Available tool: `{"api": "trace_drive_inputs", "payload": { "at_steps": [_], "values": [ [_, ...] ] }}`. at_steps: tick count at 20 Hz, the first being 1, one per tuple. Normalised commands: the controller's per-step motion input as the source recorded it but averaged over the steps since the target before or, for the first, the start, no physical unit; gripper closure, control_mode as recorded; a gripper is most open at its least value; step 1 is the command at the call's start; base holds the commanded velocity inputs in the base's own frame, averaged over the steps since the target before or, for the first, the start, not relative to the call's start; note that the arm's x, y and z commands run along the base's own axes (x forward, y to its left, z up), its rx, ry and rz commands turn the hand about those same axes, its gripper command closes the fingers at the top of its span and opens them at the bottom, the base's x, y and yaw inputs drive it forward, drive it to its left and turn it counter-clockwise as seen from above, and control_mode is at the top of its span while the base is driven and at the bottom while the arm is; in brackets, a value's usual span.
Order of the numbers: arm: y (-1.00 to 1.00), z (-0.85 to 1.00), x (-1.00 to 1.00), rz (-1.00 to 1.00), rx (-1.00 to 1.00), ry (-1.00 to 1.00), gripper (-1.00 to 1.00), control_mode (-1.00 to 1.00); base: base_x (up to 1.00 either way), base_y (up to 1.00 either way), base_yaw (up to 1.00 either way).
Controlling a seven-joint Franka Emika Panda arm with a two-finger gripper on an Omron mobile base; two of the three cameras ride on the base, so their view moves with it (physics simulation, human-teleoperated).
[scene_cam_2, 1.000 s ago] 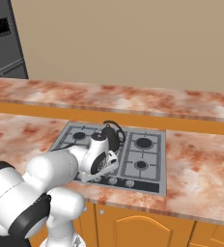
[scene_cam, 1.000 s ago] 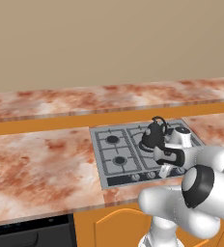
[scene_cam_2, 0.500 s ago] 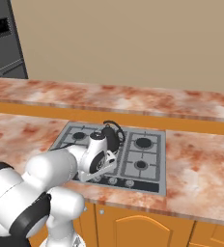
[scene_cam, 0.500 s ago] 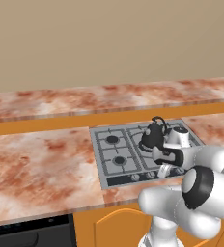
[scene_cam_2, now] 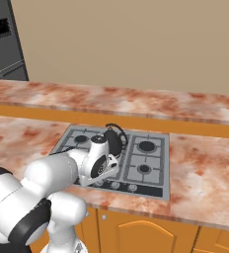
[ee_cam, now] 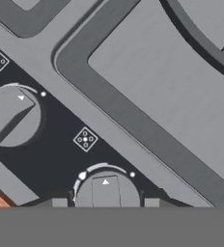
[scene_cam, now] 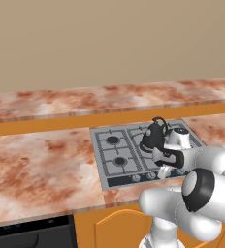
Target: The kettle is done boiling. Turn off the stove, then wait for 300 timesteps before moving the kettle to the dining table.
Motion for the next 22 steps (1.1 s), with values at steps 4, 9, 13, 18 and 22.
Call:
{"api": "trace_drive_inputs", "payload": {
  "at_steps": [4, 9, 13, 18, 22],
  "values": [
    [0.0, -0.03, 0.0, -0.15, 0.0, 0.0, 1.0, -1.0, 0.0, 0.0, 0.0],
    [0.0, -0.06, 0.0, -0.19, 0.0, 0.0, 1.0, -1.0, 0.0, 0.0, 0.0],
    [0.0, -0.05, -0.03, -0.22, 0.0, 0.0, 1.0, -1.0, 0.0, 0.0, 0.0],
    [0.0, -0.04, -0.06, -0.22, 0.0, 0.0, 1.0, -1.0, 0.0, 0.0, 0.0],
    [0.0, -0.02, -0.08, -0.23, 0.0, 0.0, 1.0, -1.0, 0.0, 0.0, 0.0]
  ]
}}
